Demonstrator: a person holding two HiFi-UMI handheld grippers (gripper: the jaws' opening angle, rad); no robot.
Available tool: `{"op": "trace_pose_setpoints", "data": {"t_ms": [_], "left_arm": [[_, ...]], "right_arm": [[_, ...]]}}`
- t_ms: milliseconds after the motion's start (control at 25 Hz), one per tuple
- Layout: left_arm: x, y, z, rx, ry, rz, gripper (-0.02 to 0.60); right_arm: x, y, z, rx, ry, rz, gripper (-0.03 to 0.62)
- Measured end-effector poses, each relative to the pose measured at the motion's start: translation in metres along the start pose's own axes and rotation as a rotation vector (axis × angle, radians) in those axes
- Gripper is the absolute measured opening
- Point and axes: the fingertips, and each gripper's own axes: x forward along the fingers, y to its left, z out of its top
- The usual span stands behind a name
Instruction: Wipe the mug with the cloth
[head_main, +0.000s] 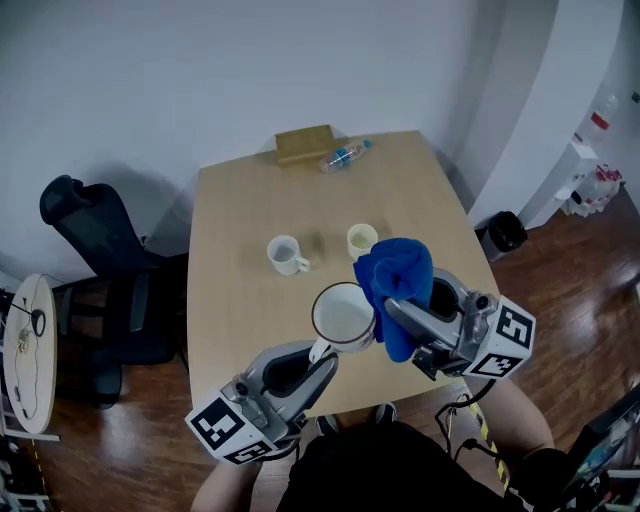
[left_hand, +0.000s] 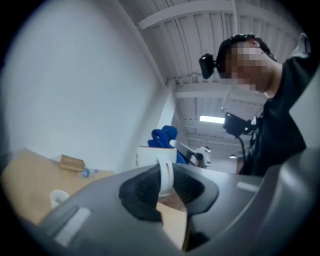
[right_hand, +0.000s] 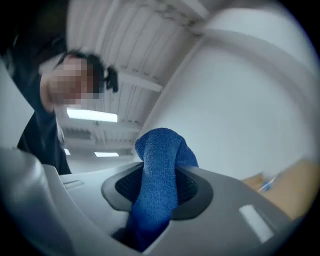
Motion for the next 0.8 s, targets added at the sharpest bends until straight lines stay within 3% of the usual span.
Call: {"op": "trace_pose_setpoints", "data": {"t_ms": [200,280,400,520,600,720,800], "left_arm": [[-0.018,-0.059,0.011,-0.058,0.009,-0.331,0.061],[-0.022,-0.081,0.010,-0.100,0.009,-0.455,0.061],[-0.025,-0.106,0.014,-0.168,-0.027,-0.598,0.061],[-0.028,-0.123,0.017,-0.219,-0.057,-0.682,0.061],[-0.028,-0.130,0.015,-0.234,-0.061,-0.714,0.061],[-0.025,-0.134,0.013,-0.250,-0.062,-0.715,0.061],[-0.025,-0.129,0.014,-0.256,-0.075,-0.682,0.061]], "right_arm": [[-0.013,0.014,-0.010,0.686,-0.093,0.482,0.137],[-0.014,0.035,-0.016,0.892,-0.106,0.654,0.137],[-0.012,0.066,-0.023,1.136,-0.124,0.841,0.137],[-0.009,0.093,-0.027,1.290,-0.136,0.969,0.135],[-0.007,0.108,-0.033,1.328,-0.141,1.015,0.135],[-0.001,0.122,-0.043,1.354,-0.124,1.020,0.135],[0.002,0.116,-0.046,1.313,-0.129,0.955,0.135]]}}
